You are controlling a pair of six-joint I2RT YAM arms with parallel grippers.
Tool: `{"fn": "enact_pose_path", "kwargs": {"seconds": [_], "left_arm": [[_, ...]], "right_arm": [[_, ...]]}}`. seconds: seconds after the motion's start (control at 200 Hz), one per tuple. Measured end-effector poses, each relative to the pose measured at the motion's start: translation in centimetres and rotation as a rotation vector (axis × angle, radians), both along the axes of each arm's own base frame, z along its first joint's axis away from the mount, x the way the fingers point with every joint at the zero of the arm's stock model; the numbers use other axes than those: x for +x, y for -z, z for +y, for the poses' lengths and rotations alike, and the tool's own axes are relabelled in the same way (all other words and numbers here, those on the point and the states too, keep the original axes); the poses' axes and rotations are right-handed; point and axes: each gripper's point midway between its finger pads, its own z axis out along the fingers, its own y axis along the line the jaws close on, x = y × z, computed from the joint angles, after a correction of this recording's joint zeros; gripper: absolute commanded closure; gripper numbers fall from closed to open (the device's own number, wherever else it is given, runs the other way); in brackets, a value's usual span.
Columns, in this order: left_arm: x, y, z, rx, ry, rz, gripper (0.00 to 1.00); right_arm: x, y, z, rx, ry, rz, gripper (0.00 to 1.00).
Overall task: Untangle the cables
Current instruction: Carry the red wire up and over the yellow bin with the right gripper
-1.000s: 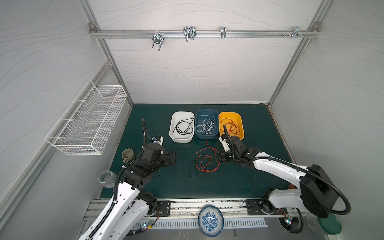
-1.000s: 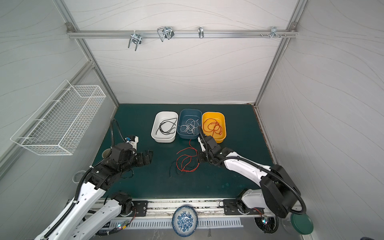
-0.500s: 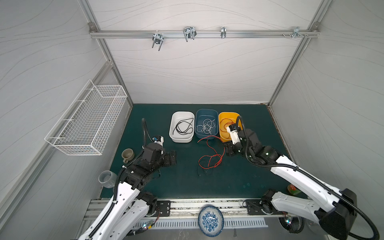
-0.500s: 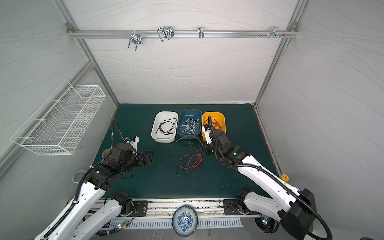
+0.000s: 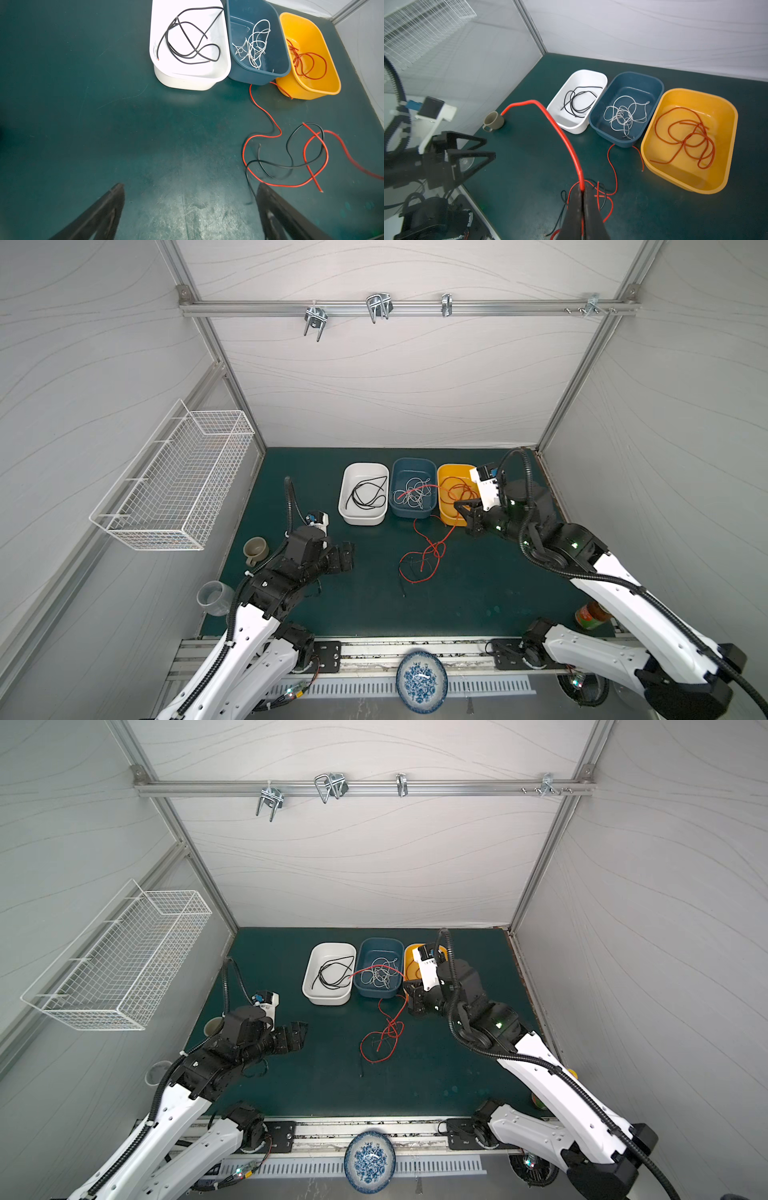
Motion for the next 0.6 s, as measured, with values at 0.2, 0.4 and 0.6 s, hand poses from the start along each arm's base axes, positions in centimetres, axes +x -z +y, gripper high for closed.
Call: {"fn": "enact_pose_path", "kwargs": {"seconds": [0.2,0.4,0.6], "left_arm": [[-0.1,0.1,-0.1,-0.003,0.006,0.002,0.0],[-0.1,0.1,-0.3,-0.004,0.017,0.003,0.0],[-0.1,0.0,-0.5,-0.008,0.027,-0.002,0.0]], "right_arm": [[-0.8,-3.6,0.1,0.055,-0.032,-0.042,1.0],[-1.1,-6.6,0.2,0.084,-0.052,-0.08,1.0],[-1.4,-9.8,-0.1,0.102,-0.061,-0.145,1.0]]}}
